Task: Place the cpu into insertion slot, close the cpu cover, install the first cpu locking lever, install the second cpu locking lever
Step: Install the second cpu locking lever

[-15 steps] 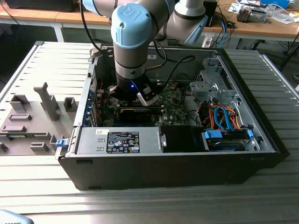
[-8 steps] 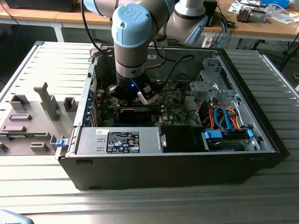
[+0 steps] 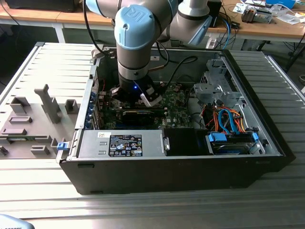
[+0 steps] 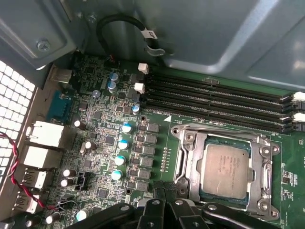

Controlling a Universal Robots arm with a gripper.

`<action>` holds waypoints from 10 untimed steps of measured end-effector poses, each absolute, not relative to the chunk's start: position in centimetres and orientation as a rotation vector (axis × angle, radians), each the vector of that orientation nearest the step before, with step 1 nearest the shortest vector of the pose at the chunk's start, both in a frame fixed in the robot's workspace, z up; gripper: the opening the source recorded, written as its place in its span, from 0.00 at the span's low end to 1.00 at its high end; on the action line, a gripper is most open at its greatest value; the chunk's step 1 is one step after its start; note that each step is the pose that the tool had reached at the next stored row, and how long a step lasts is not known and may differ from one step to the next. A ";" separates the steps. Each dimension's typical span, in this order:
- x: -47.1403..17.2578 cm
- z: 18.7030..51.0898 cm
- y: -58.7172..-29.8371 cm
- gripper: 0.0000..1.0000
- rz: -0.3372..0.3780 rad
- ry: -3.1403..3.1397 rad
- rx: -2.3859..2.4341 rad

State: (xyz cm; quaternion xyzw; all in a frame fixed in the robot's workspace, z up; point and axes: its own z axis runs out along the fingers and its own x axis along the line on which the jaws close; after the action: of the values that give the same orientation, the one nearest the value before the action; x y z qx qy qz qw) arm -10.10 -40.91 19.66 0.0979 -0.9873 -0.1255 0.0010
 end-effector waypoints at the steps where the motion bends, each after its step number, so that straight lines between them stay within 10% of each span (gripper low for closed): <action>1: -10.1 19.7 -40.9 0.11 -0.379 -3.100 0.309; 10: -8.4 20.9 -40.6 0.11 -0.362 -3.086 0.307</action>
State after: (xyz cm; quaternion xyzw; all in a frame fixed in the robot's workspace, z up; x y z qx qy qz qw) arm -8.40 -40.62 20.93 0.0984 -0.9883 -0.1159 0.0097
